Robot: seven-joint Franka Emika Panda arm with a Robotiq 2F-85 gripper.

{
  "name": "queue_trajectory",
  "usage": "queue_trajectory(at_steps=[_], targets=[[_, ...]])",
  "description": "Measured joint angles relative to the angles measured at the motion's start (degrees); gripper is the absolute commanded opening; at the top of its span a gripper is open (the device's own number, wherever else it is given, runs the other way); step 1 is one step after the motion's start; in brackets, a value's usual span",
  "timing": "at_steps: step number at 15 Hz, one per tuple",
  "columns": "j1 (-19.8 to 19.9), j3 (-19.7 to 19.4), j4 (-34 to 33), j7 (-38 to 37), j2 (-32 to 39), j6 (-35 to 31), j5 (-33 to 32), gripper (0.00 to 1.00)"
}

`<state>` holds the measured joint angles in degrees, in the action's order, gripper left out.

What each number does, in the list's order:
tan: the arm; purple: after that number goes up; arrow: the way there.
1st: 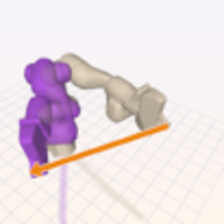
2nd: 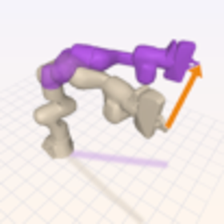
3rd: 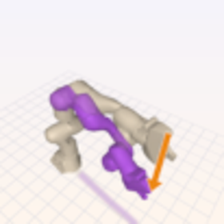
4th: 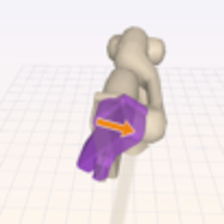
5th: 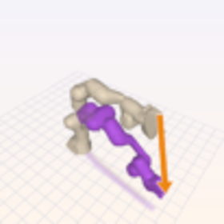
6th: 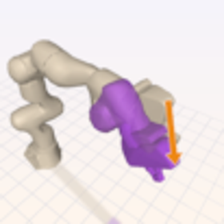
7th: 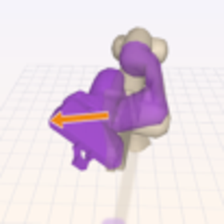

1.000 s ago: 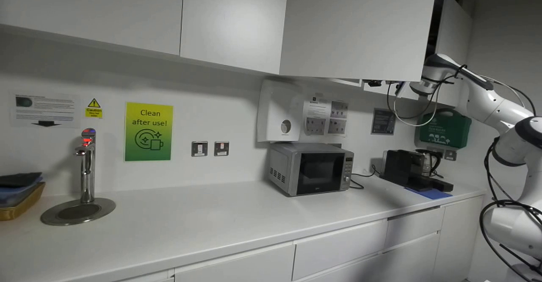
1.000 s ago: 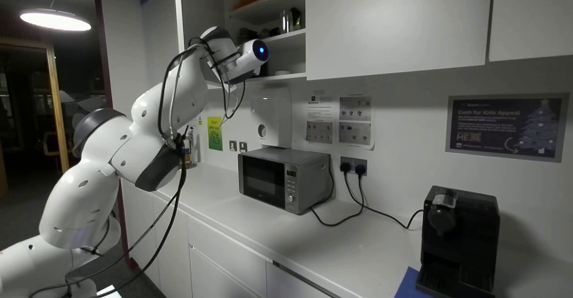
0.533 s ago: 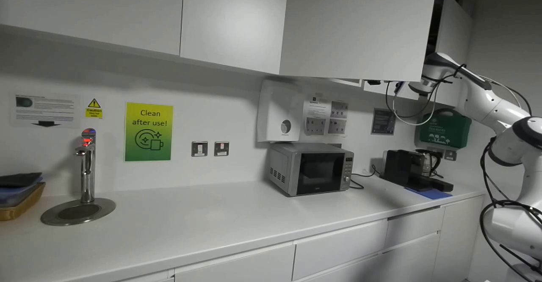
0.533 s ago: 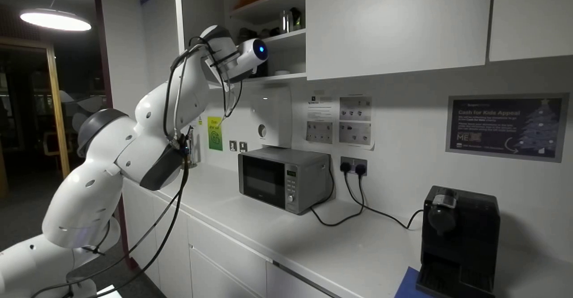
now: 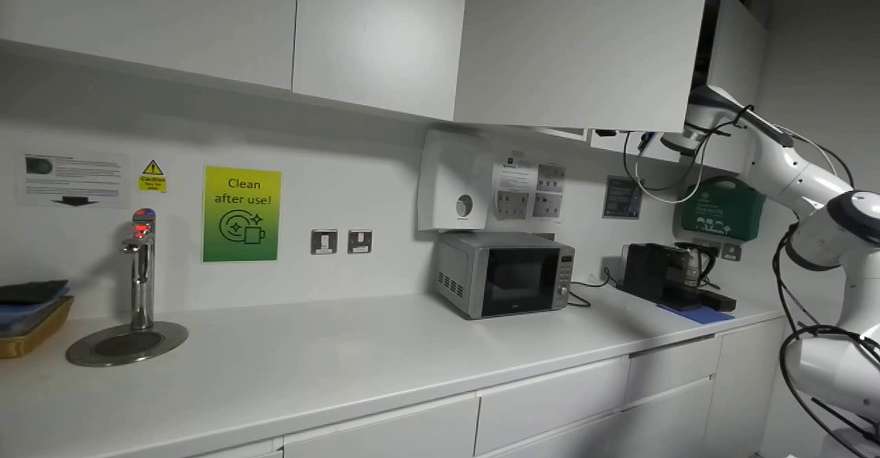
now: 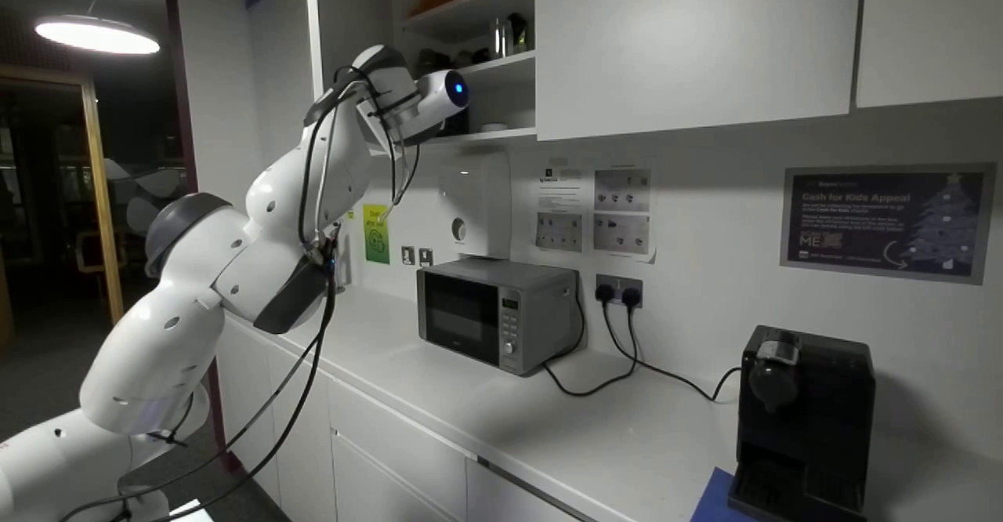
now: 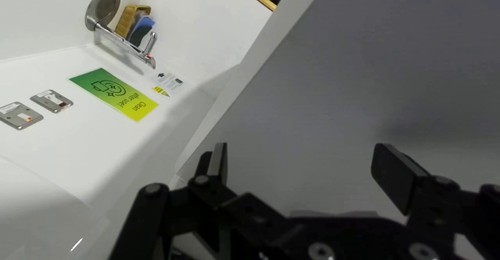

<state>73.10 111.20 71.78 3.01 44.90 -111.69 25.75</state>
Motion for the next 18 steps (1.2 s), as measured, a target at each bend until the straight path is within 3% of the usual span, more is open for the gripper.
queue_trajectory(at_steps=[18], targets=[[-6.82, 0.08, -4.86, 0.00, 2.53, 7.09, -0.02, 1.00]])
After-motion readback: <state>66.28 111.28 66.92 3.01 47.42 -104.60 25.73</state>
